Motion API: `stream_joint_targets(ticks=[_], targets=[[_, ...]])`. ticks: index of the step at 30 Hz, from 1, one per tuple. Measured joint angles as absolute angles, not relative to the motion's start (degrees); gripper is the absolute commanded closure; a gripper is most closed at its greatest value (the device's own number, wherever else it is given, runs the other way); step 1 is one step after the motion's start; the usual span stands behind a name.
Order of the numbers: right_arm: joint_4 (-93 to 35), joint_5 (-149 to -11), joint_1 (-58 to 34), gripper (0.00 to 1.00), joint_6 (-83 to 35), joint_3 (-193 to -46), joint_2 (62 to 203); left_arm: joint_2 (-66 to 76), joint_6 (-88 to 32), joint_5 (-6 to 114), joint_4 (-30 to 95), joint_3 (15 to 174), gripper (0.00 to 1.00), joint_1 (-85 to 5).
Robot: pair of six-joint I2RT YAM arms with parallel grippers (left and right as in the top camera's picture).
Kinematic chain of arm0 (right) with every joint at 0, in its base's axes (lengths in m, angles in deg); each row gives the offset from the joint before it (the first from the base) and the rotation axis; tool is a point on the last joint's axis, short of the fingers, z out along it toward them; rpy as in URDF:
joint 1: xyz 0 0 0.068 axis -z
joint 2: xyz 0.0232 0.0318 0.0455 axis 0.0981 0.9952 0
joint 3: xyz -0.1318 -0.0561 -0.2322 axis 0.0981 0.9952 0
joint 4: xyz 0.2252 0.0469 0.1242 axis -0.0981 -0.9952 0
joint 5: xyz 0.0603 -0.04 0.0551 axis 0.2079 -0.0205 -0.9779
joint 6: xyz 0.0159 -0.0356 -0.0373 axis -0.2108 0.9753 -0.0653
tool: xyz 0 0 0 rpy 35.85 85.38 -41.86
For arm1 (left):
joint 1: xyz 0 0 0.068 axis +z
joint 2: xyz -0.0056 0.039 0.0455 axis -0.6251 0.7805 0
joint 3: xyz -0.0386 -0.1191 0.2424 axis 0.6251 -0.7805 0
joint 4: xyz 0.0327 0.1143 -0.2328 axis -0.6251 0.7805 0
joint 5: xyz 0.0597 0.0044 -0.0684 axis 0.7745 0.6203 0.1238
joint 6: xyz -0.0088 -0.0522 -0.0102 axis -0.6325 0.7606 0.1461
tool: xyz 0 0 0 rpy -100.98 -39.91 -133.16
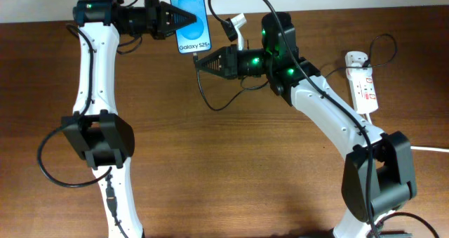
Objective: Plug charger to phone and switch on socket
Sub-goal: 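Push the plug into the phone's port with the right gripper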
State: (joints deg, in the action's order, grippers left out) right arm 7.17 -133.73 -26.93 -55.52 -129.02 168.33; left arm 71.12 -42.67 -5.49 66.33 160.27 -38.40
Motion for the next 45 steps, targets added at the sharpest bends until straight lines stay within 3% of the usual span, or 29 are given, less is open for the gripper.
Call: stream_joint_targets(ticks=[42, 43, 45], targets=[[11.85, -133.95, -26.52, 0.96, -62.41, -128.96, 168.35, 71.12, -42.41, -6.95, 66.42, 160.57, 1.00, -38.29], [11.89, -134.01, -26.52, 0.82, -62.78, -128.96, 168.35, 71.12, -42.41, -7.04, 66.39, 160.66, 1.00, -38.29], [12.42, -133.84, -26.52, 0.69, -63.20, -128.96, 168.35, 71.12, -42.30, -6.89, 66.37, 160.66, 1.00, -38.29]])
